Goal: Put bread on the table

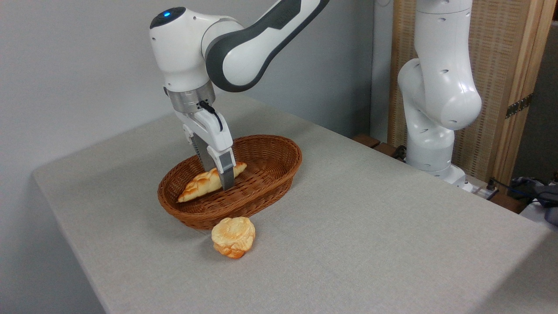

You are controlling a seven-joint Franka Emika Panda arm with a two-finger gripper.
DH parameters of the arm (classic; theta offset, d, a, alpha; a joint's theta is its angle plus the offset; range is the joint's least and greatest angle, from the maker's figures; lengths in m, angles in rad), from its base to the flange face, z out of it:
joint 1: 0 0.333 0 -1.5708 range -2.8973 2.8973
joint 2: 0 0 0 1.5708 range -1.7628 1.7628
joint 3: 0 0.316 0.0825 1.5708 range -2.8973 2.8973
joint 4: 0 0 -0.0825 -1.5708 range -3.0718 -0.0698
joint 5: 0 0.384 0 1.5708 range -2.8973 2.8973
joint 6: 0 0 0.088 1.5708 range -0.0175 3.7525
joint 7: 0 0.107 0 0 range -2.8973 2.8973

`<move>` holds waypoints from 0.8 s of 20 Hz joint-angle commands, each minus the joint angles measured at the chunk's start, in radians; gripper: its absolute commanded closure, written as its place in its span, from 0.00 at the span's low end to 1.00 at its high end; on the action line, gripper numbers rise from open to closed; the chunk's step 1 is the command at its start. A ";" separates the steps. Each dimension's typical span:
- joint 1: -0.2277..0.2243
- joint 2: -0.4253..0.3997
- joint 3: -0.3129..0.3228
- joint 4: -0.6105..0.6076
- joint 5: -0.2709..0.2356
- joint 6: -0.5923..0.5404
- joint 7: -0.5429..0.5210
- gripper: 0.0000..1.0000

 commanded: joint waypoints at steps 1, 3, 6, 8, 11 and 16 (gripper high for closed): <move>-0.006 0.019 -0.004 -0.002 -0.019 0.026 -0.023 0.00; -0.006 0.018 -0.010 -0.002 -0.018 0.026 -0.023 0.00; -0.006 0.016 -0.010 -0.001 -0.009 0.026 -0.021 0.17; -0.005 0.013 -0.010 -0.001 -0.009 0.026 -0.012 0.50; -0.003 0.010 -0.010 -0.001 -0.010 0.025 -0.012 0.61; -0.003 0.010 -0.010 -0.001 -0.010 0.025 -0.012 0.60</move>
